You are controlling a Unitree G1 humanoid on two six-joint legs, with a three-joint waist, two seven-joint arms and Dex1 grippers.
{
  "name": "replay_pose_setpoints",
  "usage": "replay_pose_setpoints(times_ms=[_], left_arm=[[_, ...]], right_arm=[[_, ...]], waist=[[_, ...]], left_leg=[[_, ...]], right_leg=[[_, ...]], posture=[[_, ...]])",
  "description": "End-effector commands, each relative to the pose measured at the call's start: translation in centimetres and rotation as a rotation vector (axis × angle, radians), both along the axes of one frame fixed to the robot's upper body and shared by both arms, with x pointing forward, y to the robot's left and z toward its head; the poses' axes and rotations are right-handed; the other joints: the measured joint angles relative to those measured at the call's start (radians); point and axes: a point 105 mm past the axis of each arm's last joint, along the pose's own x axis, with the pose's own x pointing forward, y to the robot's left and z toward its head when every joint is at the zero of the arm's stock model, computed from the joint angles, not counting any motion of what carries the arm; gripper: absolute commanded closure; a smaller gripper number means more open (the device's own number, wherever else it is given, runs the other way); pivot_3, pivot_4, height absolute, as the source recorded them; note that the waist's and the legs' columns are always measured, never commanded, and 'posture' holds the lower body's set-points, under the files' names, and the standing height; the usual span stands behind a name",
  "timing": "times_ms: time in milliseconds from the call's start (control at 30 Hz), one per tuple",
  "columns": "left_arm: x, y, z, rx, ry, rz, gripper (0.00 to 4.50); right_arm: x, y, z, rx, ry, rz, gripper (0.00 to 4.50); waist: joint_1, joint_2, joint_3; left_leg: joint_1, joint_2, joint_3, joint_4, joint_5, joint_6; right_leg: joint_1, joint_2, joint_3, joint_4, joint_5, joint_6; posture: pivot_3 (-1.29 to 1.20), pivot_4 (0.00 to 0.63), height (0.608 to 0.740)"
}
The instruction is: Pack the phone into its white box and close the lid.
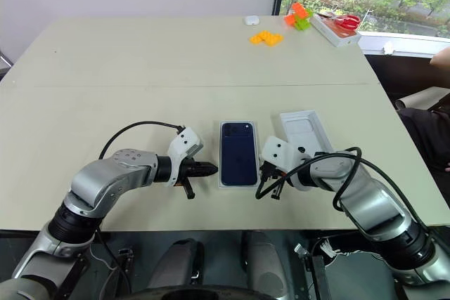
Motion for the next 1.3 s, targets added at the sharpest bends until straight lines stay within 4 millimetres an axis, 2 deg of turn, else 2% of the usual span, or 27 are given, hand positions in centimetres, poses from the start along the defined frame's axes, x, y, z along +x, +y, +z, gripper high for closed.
replay_pose_setpoints(times_ms=[33,100,167,267,367,467,567,733,967,1033,1100,1233,1300], left_arm=[[0.0,-0.1,1.8,-0.061,-0.058,-0.014,4.49],[0.0,0.6,2.4,-0.084,-0.075,0.0,4.5],[-0.2,1.6,3.3,-0.104,-0.134,-0.007,4.5],[-0.7,2.2,3.8,-0.103,-0.196,-0.035,4.5],[-0.5,3.4,5.2,-0.16,-0.28,-0.029,4.5],[-0.1,4.2,5.4,-0.145,-0.34,-0.039,4.5],[-1.3,4.0,5.1,-0.087,-0.441,-0.183,4.5],[-3.0,3.3,5.3,-0.163,-0.41,-0.292,4.5],[-3.4,3.2,5.1,-0.173,-0.392,-0.31,4.5],[-3.4,3.2,5.0,-0.172,-0.389,-0.309,4.5],[-3.3,3.3,4.9,-0.172,-0.388,-0.302,4.5],[-3.1,3.6,5.0,-0.182,-0.38,-0.274,4.5],[-2.8,4.0,5.1,-0.184,-0.382,-0.249,4.5]], right_arm=[[-0.6,0.2,2.0,0.042,-0.037,0.041,4.25],[-0.8,-0.1,3.2,0.073,-0.047,0.025,3.67],[0.1,-0.7,4.9,0.114,-0.101,-0.067,2.66],[1.1,-1.9,5.8,0.094,-0.132,-0.191,1.11],[1.9,-3.1,5.9,0.084,-0.061,-0.345,1.11],[3.0,-3.9,5.3,0.099,0.035,-0.514,1.11],[3.9,-5.2,4.4,0.058,0.062,-0.635,1.11],[4.0,-5.2,3.7,0.08,0.115,-0.646,1.11],[4.5,-5.1,3.0,0.121,0.149,-0.692,1.11],[4.6,-5.2,2.7,0.123,0.157,-0.712,1.63],[4.6,-5.1,2.5,0.143,0.173,-0.72,2.37],[4.7,-4.8,2.9,0.163,0.171,-0.716,4.46],[5.1,-4.9,4.1,0.214,0.164,-0.714,4.46]], waist=[[0.0,0.0,0.0],[-0.001,0.0,0.0],[-0.004,0.0,0.0],[0.0,0.0,0.0],[0.001,0.0,0.0],[-0.001,0.0,0.0],[0.001,0.0,0.0],[0.001,0.0,0.0],[-0.002,0.0,0.0],[-0.003,0.001,0.0],[-0.003,0.001,0.0],[-0.003,0.001,0.0],[-0.006,0.001,0.0]], left_leg=[[0.0,0.0,0.0,0.0,0.0,0.0],[0.0,0.0,0.0,0.0,0.0,0.0],[0.0,0.001,0.0,0.0,0.0,0.0],[0.001,0.001,0.0,0.0,0.0,0.0],[0.001,0.001,0.0,0.001,0.0,0.0],[0.001,0.001,0.0,0.002,0.0,0.0],[0.0,0.001,0.0,0.001,0.0,0.0],[-0.002,0.001,0.001,0.001,-0.002,0.003],[-0.001,0.001,0.002,0.001,-0.003,0.005],[0.0,0.002,0.002,0.001,-0.003,0.005],[0.0,0.002,0.002,0.001,-0.003,0.005],[0.0,0.002,0.002,0.001,-0.003,0.005],[0.0,0.002,0.002,0.001,-0.003,0.005]], right_leg=[[0.0,0.0,0.0,0.0,0.0,0.0],[0.0,0.0,0.0,0.0,0.0,0.0],[0.0,0.001,0.0,0.0,0.0,0.0],[0.0,0.001,0.0,0.001,0.0,-0.001],[0.0,0.001,0.0,0.001,-0.002,-0.004],[0.0,0.0,0.0,0.001,-0.001,-0.004],[0.0,0.001,0.0,0.001,-0.001,-0.005],[0.0,-0.001,0.0,-0.002,0.0,-0.007],[0.0,0.001,0.001,-0.001,0.001,-0.001],[0.0,0.001,0.001,0.0,0.0,-0.001],[0.0,0.002,0.001,0.0,0.0,-0.001],[0.0,0.002,0.001,0.0,0.001,-0.001],[0.0,0.002,0.001,0.0,0.001,-0.001]], posture=[[0.0,0.15,0.727],[0.0,0.15,0.727],[0.0,0.15,0.727],[0.0,0.15,0.727],[0.0,0.15,0.727],[0.0,0.15,0.727],[0.0,0.15,0.727],[0.0,0.15,0.727],[0.0,0.15,0.727],[0.0,0.15,0.727],[0.0,0.15,0.727],[0.0,0.15,0.727],[0.0,0.15,0.727]])
